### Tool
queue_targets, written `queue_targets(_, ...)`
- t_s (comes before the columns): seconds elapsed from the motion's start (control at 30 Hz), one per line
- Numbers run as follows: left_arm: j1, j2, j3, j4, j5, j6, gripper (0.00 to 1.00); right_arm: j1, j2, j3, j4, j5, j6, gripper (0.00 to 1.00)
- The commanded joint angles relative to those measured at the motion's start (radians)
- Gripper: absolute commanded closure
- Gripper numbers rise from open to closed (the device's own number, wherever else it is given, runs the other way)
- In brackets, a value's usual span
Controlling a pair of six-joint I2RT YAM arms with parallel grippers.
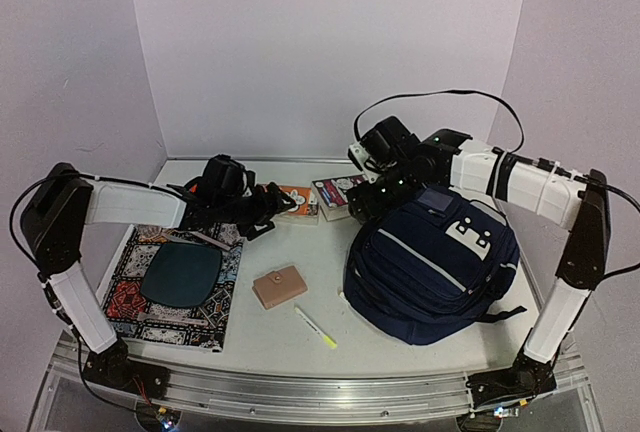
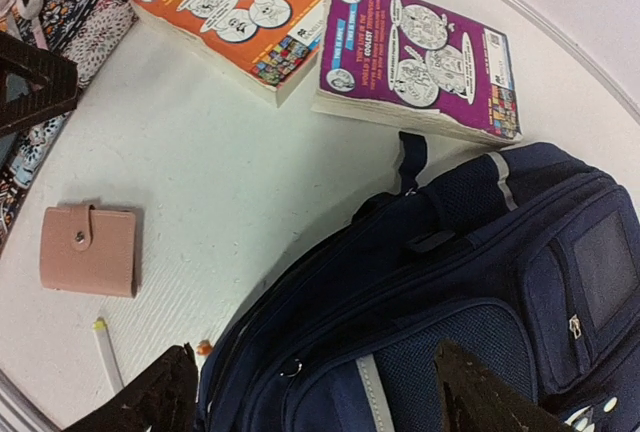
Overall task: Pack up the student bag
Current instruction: Pick up the book at the corner of the board.
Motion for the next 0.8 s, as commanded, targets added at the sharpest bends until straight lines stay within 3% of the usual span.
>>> queue_targets(0.0,-0.046,0.099,0.130,0.061,0.002,-0.083,0.13,-0.008,-0.121,-0.100,0.063,0.126,0.081,0.15)
queue_targets(0.33,-0.101,0.306,0.288,0.130,-0.124,-0.227,0.13,-0.009,-0.301,-0.299,0.155,0.167,0.192,0.12)
queue_targets(0.77,-0.151,0.486,0.458,0.161,-0.299,-0.323,0.14,-0.010,-0.383,-0.373,0.161,0.184,0.188,0.09)
